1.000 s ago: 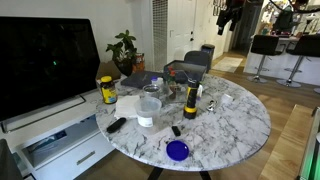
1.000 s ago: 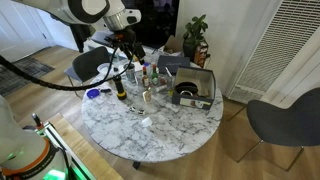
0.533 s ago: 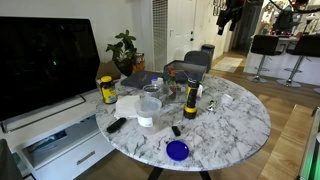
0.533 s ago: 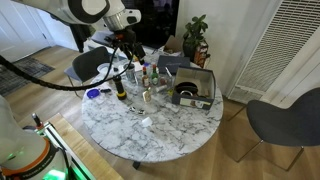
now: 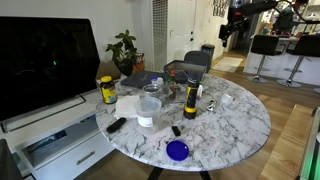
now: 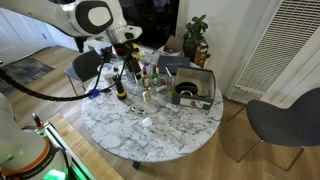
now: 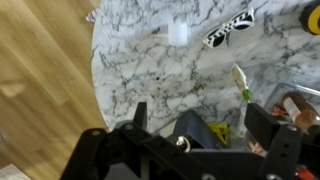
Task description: Move the white sunglasses to the left
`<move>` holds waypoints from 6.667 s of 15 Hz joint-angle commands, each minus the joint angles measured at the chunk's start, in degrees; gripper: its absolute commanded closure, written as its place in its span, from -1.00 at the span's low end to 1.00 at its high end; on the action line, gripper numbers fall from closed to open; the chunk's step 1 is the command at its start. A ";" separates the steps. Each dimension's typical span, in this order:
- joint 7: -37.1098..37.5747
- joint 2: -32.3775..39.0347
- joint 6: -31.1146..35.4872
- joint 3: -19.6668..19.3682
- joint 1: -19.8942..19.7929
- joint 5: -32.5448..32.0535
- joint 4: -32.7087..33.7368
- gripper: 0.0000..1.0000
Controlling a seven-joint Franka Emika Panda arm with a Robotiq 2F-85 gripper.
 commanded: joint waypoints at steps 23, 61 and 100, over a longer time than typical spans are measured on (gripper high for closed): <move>15.52 15.45 3.78 -2.22 3.82 15.81 -7.59 -1.00; 4.94 47.18 45.26 3.99 -0.41 52.63 0.66 -0.28; -18.22 4.47 8.83 -0.08 13.86 34.01 -20.08 0.94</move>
